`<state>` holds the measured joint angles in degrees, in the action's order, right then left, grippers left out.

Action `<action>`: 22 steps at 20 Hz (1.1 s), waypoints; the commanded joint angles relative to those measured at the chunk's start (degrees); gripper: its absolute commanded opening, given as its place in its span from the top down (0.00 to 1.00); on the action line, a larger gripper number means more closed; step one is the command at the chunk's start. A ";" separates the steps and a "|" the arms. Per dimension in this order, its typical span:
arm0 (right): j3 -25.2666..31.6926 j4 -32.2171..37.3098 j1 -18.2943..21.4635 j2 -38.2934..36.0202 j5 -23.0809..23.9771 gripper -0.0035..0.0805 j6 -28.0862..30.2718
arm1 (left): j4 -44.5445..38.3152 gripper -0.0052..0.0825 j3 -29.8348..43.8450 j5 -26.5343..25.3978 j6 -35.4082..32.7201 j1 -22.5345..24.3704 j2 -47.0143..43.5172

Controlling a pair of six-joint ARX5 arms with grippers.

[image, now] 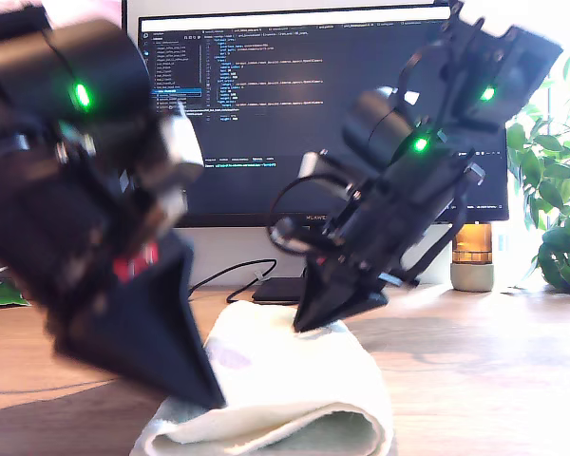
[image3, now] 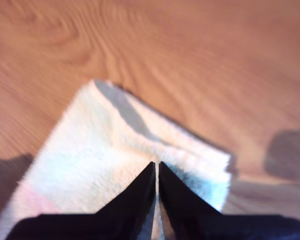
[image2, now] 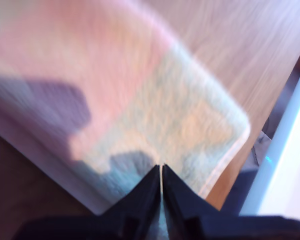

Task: Fold the tea towel to a neat square and place it to the right

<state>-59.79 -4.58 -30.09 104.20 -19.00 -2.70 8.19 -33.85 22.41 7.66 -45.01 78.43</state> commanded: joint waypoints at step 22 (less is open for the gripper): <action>27.32 -0.90 -1.51 -45.48 6.08 0.97 9.16 | -17.68 0.96 4.76 1.70 -17.94 10.16 -10.49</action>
<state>-33.34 -6.17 -30.85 61.43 -12.88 6.11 -8.45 -31.22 23.29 -9.58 -35.38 68.27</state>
